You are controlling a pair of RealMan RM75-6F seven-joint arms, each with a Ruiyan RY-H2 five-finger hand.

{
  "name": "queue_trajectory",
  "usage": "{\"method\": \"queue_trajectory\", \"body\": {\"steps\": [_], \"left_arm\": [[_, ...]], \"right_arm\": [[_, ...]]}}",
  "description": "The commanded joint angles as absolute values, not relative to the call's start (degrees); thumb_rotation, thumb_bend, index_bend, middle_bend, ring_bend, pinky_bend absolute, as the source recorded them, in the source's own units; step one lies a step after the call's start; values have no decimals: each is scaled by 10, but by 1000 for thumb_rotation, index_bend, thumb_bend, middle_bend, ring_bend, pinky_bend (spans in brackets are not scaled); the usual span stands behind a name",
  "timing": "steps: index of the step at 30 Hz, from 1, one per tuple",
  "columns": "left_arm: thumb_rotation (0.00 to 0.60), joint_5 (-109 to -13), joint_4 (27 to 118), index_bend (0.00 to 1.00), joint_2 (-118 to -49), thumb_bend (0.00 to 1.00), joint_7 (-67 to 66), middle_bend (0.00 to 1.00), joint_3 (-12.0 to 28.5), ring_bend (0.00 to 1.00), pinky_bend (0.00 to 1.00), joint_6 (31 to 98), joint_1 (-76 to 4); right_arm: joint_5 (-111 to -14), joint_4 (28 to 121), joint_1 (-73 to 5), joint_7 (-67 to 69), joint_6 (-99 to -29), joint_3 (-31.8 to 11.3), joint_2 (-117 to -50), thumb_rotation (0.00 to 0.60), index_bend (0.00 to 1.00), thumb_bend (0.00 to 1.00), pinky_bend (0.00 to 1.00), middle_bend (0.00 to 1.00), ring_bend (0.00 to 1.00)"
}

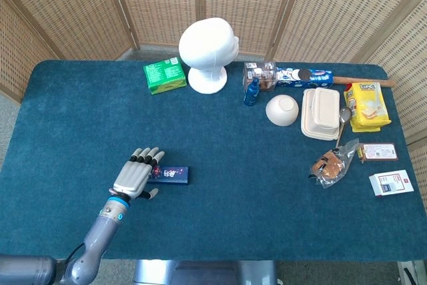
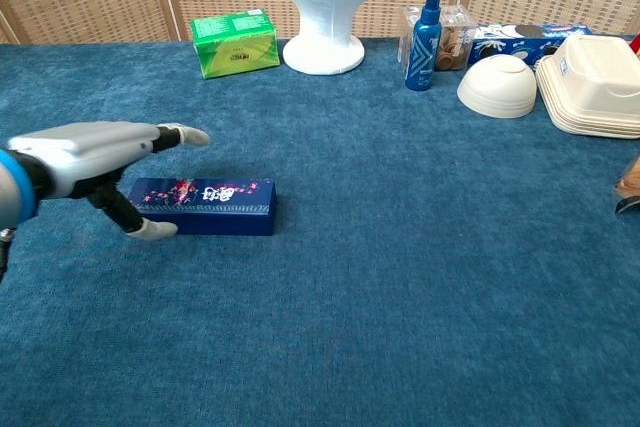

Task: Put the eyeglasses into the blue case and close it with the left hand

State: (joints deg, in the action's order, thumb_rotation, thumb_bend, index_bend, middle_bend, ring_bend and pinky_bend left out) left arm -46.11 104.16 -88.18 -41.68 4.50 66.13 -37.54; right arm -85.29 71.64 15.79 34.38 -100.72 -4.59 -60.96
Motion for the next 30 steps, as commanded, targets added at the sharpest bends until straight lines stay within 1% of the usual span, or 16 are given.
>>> {"method": "queue_trajectory", "body": {"steps": [1, 3, 5, 10, 13, 18, 20, 24, 30], "left_arm": [[525, -520, 1083, 0, -842, 244, -385, 0, 13, 0, 0, 698, -341], [523, -578, 1104, 0, -815, 244, -355, 0, -15, 0, 0, 730, -311], [525, -619, 1109, 0, -798, 244, -326, 0, -34, 0, 0, 751, -289], [528, -715, 1099, 30, -760, 244, -244, 0, -76, 0, 0, 811, -230], [525, -760, 1085, 49, -743, 244, -204, 0, -96, 0, 0, 850, -197], [529, -829, 1048, 80, -710, 244, -131, 0, -132, 0, 0, 947, -121], [533, -844, 1026, 81, -701, 244, -102, 0, -142, 0, 0, 981, -92], [529, -845, 984, 83, -686, 243, -50, 0, -150, 0, 0, 1027, -41], [529, -836, 927, 100, -684, 243, 3, 0, -146, 0, 0, 1062, 14]], "right_arm": [[-859, 728, 149, 325, -1006, -49, -609, 481, 0, 154, 190, 100, 0], [-860, 743, 141, 301, -1001, -51, -609, 484, 0, 158, 188, 100, 0], [-862, 756, 135, 285, -997, -52, -608, 493, 0, 160, 186, 100, 0], [-865, 788, 119, 232, -985, -57, -609, 553, 0, 188, 170, 99, 0], [-866, 804, 108, 199, -976, -59, -611, 559, 0, 195, 165, 98, 0], [-872, 835, 79, 124, -941, -59, -620, 562, 0, 201, 155, 98, 0], [-874, 844, 67, 93, -924, -57, -626, 564, 0, 206, 152, 98, 0], [-875, 856, 49, 29, -906, -57, -639, 557, 0, 208, 146, 103, 0], [-870, 883, 36, -20, -888, -55, -649, 561, 0, 211, 147, 113, 0]]}}
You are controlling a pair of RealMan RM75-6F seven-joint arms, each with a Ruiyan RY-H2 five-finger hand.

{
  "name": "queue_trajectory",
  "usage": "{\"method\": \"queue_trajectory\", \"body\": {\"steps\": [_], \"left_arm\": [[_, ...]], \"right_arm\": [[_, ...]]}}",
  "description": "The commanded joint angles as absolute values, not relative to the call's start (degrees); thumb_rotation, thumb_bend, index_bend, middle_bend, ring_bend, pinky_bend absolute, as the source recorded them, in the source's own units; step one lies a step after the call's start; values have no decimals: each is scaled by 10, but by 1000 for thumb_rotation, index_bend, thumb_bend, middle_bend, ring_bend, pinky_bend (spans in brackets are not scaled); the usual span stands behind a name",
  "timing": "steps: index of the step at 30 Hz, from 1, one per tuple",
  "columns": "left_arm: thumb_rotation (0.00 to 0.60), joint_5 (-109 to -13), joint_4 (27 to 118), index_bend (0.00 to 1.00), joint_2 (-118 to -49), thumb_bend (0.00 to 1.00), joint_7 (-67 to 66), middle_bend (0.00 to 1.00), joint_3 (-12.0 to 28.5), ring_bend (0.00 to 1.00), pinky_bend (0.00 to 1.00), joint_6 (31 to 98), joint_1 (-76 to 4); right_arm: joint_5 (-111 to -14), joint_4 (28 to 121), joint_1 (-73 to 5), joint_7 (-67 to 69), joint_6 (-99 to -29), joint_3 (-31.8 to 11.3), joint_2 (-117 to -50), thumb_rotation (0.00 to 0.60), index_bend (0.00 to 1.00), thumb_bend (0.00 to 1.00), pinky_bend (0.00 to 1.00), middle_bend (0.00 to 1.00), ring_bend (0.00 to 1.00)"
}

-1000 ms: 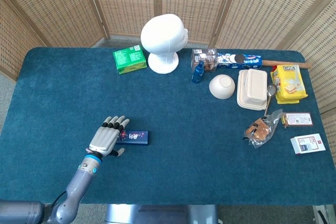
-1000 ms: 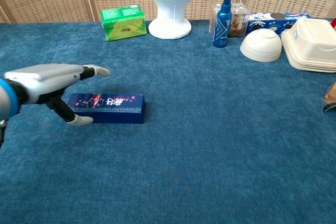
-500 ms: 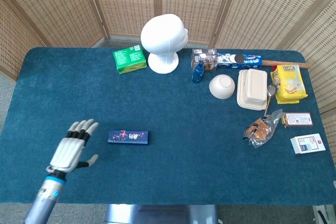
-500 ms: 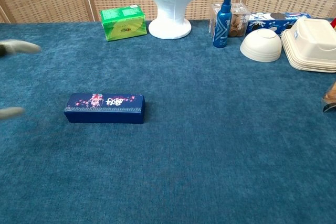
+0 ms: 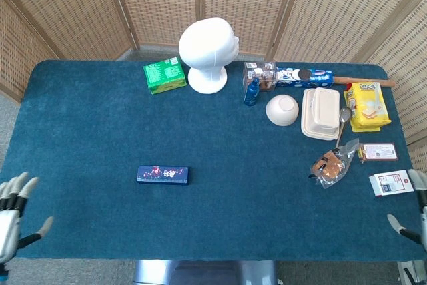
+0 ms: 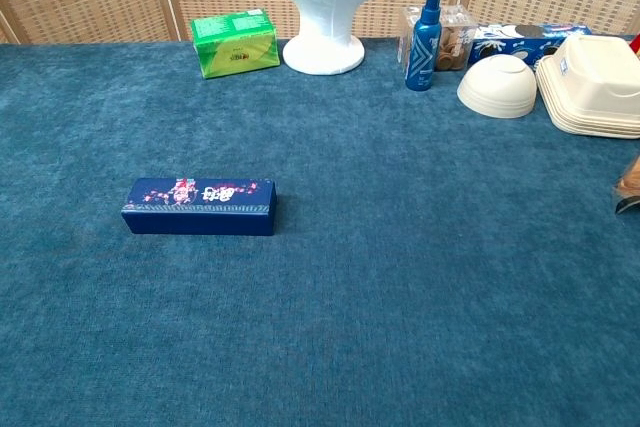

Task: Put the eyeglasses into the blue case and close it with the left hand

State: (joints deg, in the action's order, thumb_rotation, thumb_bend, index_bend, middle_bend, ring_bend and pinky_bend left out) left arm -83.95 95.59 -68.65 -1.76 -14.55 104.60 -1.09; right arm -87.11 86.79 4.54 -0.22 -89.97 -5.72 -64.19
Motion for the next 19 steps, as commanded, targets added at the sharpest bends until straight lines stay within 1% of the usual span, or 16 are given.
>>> {"method": "queue_trajectory", "body": {"steps": [1, 6, 11, 19], "left_arm": [[530, -835, 917, 101, -686, 243, 7, 0, -144, 0, 0, 1065, 23], [532, -821, 897, 118, -690, 243, 33, 0, -132, 0, 0, 1059, 46], [532, -824, 891, 109, -688, 244, 47, 0, -115, 0, 0, 1044, 45], [532, -848, 921, 102, -674, 244, 29, 0, -98, 0, 0, 1029, 39]], "right_arm": [[-871, 888, 33, -27, -885, -53, -650, 561, 0, 213, 147, 114, 0], [-881, 899, 23, -50, -878, -48, -664, 559, 0, 214, 146, 116, 0], [-879, 903, 11, -58, -866, -50, -672, 562, 0, 215, 147, 117, 0], [-879, 896, 1, -38, -862, -51, -670, 566, 0, 215, 146, 117, 0]]}}
